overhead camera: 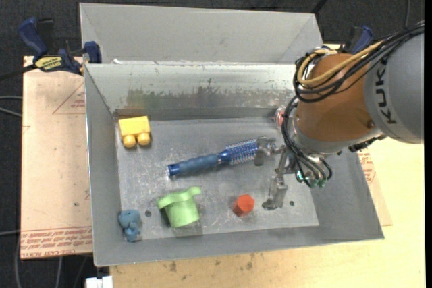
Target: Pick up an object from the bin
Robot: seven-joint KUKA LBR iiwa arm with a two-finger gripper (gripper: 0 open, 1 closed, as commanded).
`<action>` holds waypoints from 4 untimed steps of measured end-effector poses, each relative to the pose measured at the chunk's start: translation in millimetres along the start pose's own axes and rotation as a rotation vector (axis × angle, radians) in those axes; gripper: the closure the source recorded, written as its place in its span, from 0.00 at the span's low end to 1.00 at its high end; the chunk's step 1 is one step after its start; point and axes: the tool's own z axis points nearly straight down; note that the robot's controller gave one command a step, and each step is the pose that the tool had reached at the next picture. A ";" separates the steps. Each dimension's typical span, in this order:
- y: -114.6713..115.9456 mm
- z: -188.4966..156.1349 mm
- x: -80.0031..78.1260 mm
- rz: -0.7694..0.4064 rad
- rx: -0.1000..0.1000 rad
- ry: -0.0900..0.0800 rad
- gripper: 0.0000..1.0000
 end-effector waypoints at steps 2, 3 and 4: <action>59.7 83.2 -123.2 -0.011 -0.002 -0.019 0.00; 59.1 83.8 -119.9 -0.010 0.000 -0.011 1.00; 60.8 -33.4 -111.0 0.040 -0.001 -0.017 1.00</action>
Offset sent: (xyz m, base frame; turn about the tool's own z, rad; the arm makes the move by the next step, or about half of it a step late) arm 0.0503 0.0483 -0.0762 -0.0372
